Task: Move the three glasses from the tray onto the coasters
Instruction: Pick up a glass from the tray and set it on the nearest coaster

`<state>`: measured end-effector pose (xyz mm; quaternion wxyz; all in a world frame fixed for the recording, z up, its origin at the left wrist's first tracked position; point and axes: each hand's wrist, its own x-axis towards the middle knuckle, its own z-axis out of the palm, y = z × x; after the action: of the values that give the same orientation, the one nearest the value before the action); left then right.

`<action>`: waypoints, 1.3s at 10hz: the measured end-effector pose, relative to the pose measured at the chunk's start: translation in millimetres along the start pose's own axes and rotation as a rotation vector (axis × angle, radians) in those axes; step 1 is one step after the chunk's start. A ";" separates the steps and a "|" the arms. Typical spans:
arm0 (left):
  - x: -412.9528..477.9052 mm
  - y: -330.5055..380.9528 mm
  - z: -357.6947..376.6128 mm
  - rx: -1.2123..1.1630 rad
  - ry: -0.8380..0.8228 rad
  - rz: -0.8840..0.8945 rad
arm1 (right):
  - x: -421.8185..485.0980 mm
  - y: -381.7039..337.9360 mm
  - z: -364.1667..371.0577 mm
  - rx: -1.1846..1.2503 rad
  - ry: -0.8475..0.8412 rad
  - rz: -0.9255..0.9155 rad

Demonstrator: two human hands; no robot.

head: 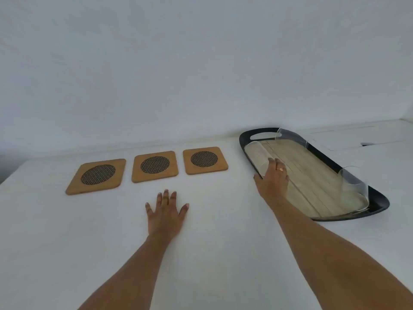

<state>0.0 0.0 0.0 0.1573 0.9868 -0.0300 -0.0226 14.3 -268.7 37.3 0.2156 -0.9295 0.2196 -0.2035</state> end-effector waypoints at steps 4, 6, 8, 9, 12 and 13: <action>26.2 -4.9 0.2 0.022 0.098 -0.048 | 38.4 3.1 16.1 0.045 0.023 0.065; 25.8 -5.0 1.1 0.033 0.112 -0.036 | 45.8 8.4 23.1 0.158 0.006 0.130; 26.2 -5.3 2.0 0.029 0.122 -0.038 | 49.0 9.2 24.8 0.203 0.036 0.118; 26.1 -5.0 2.1 0.020 0.124 -0.038 | 48.9 8.8 21.4 0.250 0.084 0.087; 23.2 -3.1 0.3 0.013 0.136 -0.040 | 48.5 -24.4 4.2 0.518 0.316 -0.060; 22.2 -3.4 -0.6 0.016 0.129 -0.042 | 46.9 -42.6 -0.7 0.685 0.286 -0.024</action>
<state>22.3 1.9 -1.3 0.1505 0.9879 0.0006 0.0380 66.1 -257.6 72.1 0.4788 -0.7681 0.1558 -0.3955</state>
